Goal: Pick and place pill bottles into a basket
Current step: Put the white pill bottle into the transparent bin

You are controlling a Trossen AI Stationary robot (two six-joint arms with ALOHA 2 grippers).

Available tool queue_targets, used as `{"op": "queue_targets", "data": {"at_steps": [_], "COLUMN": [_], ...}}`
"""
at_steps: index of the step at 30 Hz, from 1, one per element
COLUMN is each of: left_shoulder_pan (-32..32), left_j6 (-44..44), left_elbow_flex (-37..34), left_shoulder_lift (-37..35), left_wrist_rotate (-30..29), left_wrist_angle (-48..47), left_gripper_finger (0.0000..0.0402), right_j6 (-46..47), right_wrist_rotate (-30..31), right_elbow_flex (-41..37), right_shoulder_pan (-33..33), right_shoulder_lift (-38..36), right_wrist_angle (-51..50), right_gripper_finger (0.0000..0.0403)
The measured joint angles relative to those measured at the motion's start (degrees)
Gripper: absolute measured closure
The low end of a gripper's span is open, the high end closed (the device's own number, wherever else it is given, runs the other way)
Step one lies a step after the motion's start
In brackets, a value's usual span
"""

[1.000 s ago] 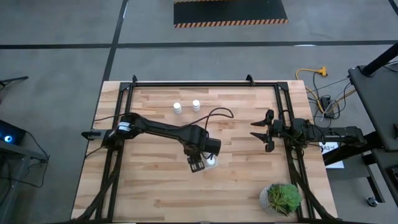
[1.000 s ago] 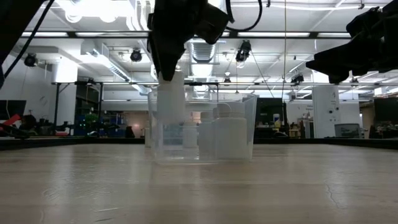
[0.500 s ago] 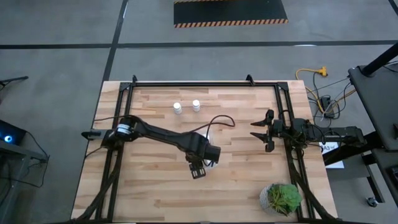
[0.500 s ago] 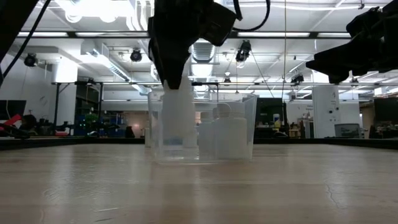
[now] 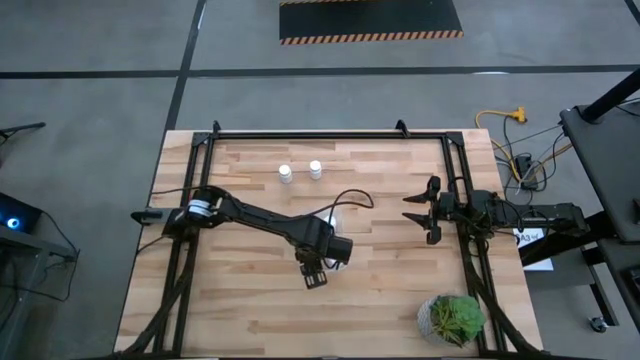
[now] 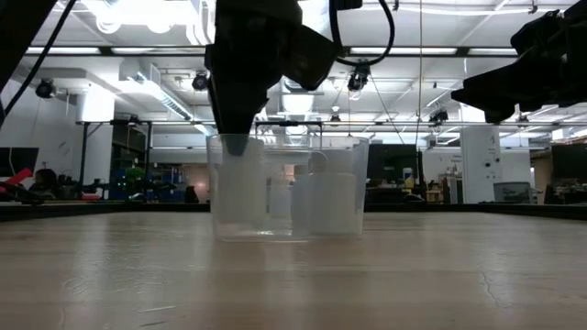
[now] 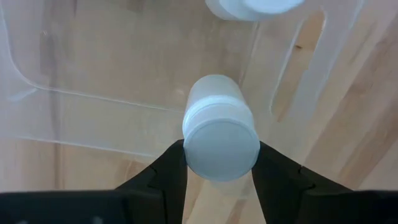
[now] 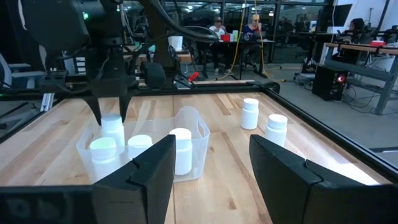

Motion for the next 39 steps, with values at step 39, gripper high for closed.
{"op": "queue_targets", "data": {"at_steps": [39], "left_shoulder_pan": [15.34], "left_j6": [-4.44], "left_elbow_flex": [1.84], "left_shoulder_lift": [-17.62], "left_wrist_rotate": [-5.43], "left_wrist_angle": [0.85], "left_gripper_finger": [0.0107], "right_j6": [-0.01], "right_wrist_rotate": [0.0], "right_elbow_flex": [0.02], "right_shoulder_pan": [0.0], "right_shoulder_lift": [0.0], "right_wrist_angle": [0.0], "right_gripper_finger": [0.0209]}}
